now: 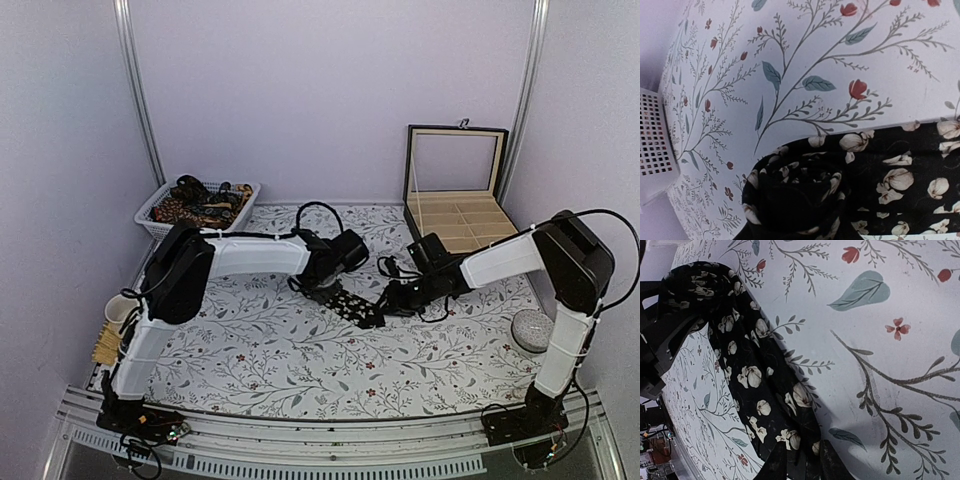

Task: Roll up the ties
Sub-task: Roll the tie at the center of the board.

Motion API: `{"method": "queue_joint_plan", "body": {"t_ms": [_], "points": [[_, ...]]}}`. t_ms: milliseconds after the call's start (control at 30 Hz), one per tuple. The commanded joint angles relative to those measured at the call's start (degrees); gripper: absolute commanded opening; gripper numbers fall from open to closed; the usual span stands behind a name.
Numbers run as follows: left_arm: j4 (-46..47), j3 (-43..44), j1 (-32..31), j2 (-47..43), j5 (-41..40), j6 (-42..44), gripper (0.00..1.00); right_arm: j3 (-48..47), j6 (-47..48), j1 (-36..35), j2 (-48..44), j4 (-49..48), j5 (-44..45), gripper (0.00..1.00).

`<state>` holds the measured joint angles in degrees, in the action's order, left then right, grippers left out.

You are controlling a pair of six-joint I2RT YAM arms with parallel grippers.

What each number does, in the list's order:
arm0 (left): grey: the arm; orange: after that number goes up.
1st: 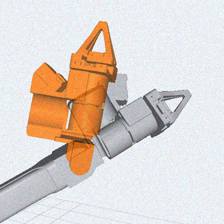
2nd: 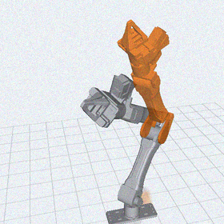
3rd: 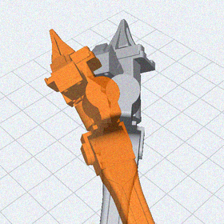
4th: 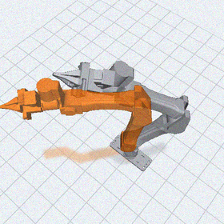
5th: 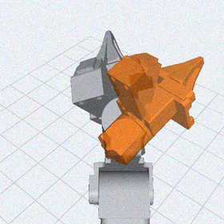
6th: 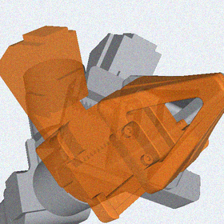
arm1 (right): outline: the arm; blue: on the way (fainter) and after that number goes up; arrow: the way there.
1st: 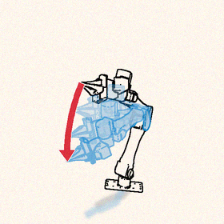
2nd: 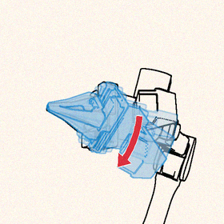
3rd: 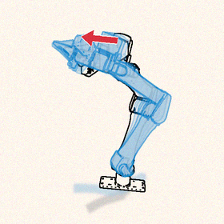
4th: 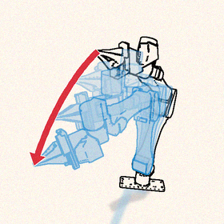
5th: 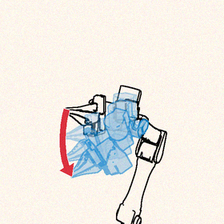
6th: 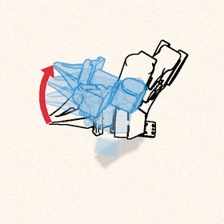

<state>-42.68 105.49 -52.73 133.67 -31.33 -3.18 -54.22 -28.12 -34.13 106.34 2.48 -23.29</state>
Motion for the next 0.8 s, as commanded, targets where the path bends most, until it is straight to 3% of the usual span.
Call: {"method": "queue_joint_plan", "body": {"t_ms": [0, 200, 300, 400, 767], "points": [[-7.39, 4.21, -3.35, 6.16, -10.34, -0.22, 0.08, 3.42, -2.2, -0.41, -3.07, 4.87, -0.32, 0.23], [-8.07, 5.61, -4.66, 8.07, -7.9, -3.11, 0.16, 3.23, -3.41, -0.35, -4.02, 4.65, -1.59, 0.26], [-5.96, 4.28, -4.71, 7.38, -5.26, -4.46, 0.3, 3.24, -3.89, -0.33, -5.05, 4.95, -1.12, 0.31], [-5.53, 3.83, -4.73, 7.06, -4.65, -5.32, 0.36, 3.01, -4.18, -0.4, -6.55, 5.52, -0.77, 0.34], [-5.32, 3.98, -4.67, 4.23, -8.05, -7.01, 0.49, 0.7, -3.7, -0.32, -7.52, 7.64, 0.09, 0.38]]}}
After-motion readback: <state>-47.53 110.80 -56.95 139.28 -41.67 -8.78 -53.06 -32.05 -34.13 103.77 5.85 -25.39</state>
